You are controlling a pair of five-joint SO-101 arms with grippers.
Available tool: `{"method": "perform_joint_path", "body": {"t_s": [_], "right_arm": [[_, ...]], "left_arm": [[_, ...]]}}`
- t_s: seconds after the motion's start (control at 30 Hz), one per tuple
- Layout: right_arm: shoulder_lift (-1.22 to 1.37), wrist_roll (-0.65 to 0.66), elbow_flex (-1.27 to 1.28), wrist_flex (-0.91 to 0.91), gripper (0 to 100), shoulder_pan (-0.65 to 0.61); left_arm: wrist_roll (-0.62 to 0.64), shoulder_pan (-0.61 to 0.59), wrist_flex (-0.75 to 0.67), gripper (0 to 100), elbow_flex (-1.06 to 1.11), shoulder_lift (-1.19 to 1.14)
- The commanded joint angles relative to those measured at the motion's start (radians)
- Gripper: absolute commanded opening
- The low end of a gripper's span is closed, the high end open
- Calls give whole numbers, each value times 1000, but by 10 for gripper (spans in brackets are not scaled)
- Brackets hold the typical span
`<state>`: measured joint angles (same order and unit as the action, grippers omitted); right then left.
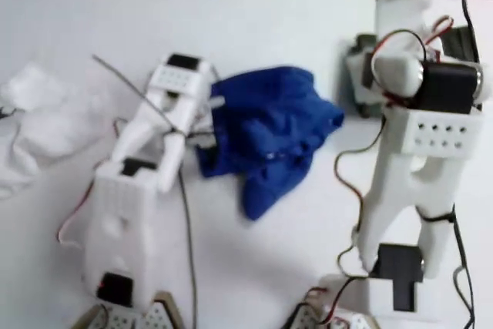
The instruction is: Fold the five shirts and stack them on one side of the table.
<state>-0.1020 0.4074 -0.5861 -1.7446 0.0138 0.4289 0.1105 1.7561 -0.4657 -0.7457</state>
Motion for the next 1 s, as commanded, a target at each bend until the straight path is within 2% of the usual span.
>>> {"method": "perform_joint_path", "body": {"t_s": [0.0,0.1,0.23,0.37,0.57,0.83,0.97], "right_arm": [[-47,5,5,-4,337,7],[-47,5,2,-4,337,7],[-47,5,2,-2,337,7],[-47,5,2,-2,337,7],[-47,-2,8,-5,337,5],[-38,-6,9,-7,337,-28],[-38,-6,69,-4,337,-143]], "left_arm": [[11,23,3,245,-48,-6],[11,48,3,215,-50,-15],[11,71,-2,18,-50,-15],[6,60,3,22,-42,-15],[3,-40,29,25,-42,69],[-213,-209,34,25,-41,388],[-301,-299,32,25,-27,505]]}}
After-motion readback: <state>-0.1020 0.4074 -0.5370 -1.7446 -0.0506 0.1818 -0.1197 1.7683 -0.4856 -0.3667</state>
